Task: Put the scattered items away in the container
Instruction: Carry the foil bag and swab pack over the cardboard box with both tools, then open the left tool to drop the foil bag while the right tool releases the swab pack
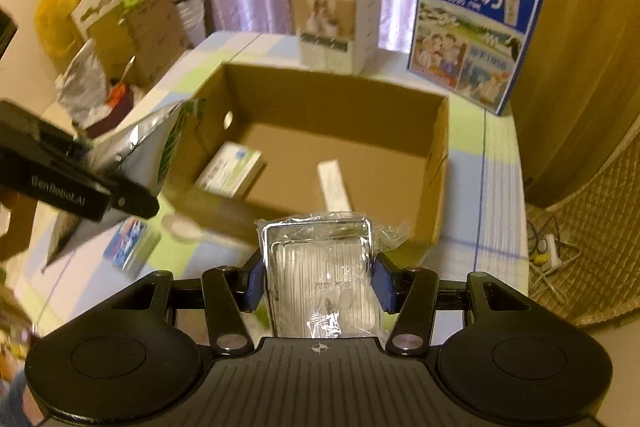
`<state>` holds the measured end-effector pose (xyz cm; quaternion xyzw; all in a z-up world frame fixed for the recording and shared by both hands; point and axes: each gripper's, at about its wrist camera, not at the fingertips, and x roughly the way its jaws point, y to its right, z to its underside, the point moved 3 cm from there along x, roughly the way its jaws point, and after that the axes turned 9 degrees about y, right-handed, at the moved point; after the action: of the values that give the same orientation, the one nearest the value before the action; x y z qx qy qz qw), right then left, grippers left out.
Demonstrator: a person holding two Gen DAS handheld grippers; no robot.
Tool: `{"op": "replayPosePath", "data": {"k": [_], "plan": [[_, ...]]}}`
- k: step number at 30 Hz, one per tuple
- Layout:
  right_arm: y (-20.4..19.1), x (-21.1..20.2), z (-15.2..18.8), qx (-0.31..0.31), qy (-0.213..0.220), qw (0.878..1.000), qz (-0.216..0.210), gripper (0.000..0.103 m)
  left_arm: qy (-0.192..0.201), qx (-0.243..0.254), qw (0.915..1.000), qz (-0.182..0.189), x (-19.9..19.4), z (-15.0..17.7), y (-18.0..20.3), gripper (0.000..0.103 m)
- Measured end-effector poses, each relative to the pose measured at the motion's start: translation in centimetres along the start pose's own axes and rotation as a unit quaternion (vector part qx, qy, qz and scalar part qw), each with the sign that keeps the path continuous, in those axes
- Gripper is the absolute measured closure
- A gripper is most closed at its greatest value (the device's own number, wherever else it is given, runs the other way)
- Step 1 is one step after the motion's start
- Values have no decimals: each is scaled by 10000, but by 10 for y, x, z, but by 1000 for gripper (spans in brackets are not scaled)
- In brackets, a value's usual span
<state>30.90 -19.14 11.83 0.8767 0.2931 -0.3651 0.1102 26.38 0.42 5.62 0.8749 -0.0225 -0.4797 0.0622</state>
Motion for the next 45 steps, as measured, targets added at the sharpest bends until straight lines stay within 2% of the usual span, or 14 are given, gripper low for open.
{"op": "replayPosePath", "data": {"k": [8, 19, 31, 40, 45], "plan": [[25, 26, -40, 265, 148, 9995, 125, 53, 177, -365, 9991, -72, 21, -41, -8, 51], [45, 71, -64, 516, 122, 9985, 160, 53, 194, -493, 9985, -127, 60, -73, -23, 51], [61, 111, -66, 860, 22, 9961, 176, 53, 236, -861, 9960, 11, 91, -88, -39, 51], [69, 130, -63, 993, -23, 9947, 268, 53, 183, -927, 9955, 94, 118, -91, -39, 51], [72, 136, -64, 1099, -37, 9936, 248, 53, 205, -1066, 9940, 119, 124, -93, -44, 47]]}}
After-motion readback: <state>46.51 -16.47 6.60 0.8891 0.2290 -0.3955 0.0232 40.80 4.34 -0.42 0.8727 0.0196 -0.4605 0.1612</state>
